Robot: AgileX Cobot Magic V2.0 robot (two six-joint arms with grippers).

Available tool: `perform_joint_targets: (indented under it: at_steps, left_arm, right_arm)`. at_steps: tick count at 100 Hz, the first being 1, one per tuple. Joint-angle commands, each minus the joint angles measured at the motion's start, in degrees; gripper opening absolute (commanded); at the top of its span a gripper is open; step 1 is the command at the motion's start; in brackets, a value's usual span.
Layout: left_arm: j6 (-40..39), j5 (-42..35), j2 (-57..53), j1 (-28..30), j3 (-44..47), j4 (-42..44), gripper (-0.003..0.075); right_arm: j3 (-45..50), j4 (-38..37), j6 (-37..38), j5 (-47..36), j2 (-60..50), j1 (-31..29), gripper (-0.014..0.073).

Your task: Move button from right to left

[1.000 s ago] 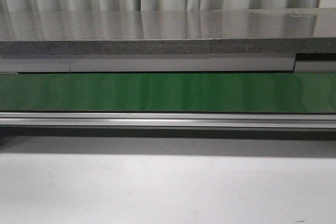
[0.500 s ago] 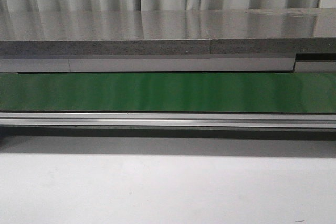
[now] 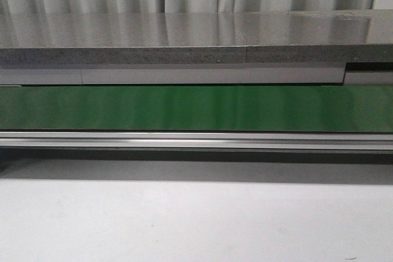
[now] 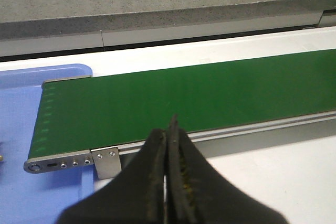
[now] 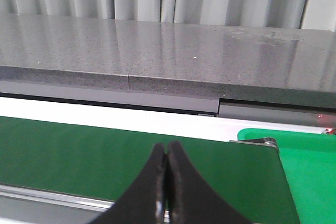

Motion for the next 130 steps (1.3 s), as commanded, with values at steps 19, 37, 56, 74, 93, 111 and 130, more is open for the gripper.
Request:
perform_joint_targets:
  at_steps: [19,37,56,74,93,111,130]
  left_arm:
    - [-0.6,-14.4,-8.9,0.2,7.9,-2.9,-0.002]
    - [-10.7,-26.4,-13.4,0.9,13.9,7.4,-0.002]
    - [-27.5,-30.6,-17.4,0.9,21.2,22.1,-0.002]
    - [-28.4,-37.8,-20.7,0.9,29.7,22.1,-0.002]
    - [-28.4,-36.3,-22.9,0.9,31.7,22.1,-0.002]
    - [-28.4,-36.7,-22.9,0.9,31.7,22.1,-0.002]
    - [-28.4,-36.7,-22.9,0.9,31.7,22.1,-0.002]
  right_arm:
    - [-1.5,0.3,-0.4,-4.2,0.7,0.0,-0.0059]
    - [-1.5,0.3,-0.4,-4.2,0.7,0.0,-0.0059]
    - [-1.5,0.3,-0.4,-4.2,0.7,0.0,-0.0059]
    - [-1.5,0.3,-0.4,-4.2,0.7,0.0,-0.0059]
    - [-1.5,0.3,-0.4,-4.2,0.7,0.0,-0.0059]
    - [-1.5,0.3,-0.4,-4.2,0.7,0.0,-0.0059]
    - [-1.5,0.3,-0.4,-4.2,0.7,0.0,-0.0059]
